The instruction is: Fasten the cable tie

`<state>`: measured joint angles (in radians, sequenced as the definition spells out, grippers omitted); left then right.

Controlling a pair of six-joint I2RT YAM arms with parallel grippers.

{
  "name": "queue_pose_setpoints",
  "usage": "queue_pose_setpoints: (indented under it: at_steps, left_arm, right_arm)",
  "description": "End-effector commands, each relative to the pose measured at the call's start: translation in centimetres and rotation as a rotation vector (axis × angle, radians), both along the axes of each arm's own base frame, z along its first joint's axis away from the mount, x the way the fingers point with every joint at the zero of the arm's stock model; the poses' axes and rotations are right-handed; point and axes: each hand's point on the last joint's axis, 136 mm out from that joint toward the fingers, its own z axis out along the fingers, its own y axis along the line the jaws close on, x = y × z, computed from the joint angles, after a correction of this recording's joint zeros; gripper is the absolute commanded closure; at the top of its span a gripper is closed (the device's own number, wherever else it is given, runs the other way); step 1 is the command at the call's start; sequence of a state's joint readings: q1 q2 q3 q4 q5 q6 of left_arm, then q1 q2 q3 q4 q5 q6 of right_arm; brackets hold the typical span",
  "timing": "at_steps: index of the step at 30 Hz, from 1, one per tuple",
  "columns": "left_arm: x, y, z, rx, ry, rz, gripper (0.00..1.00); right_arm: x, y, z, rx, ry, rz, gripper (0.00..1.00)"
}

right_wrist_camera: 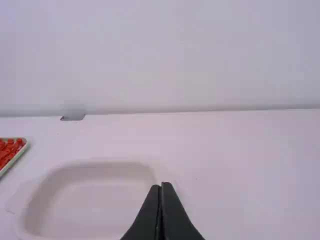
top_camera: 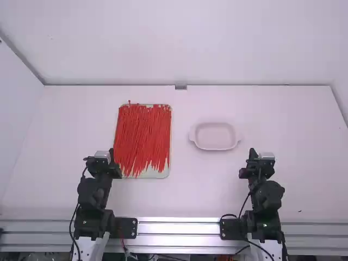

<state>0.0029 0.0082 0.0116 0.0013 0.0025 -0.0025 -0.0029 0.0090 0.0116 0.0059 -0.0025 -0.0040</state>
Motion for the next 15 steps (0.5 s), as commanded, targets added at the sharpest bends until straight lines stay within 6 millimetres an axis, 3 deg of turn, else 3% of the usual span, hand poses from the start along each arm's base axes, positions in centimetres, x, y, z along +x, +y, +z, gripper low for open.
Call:
queue_pose_setpoints:
  at_steps: [1,15]
  left_arm:
    - [0.0,0.0,0.0,0.0,0.0,-0.001,1.0]
    - [0.0,-0.4,2.4,0.009,0.03,-0.022,0.9]
  right_arm:
    - [0.0,0.0,0.0,0.002,0.001,-0.001,1.0]
    - [0.3,1.3,2.6,0.033,0.009,0.067,0.9]
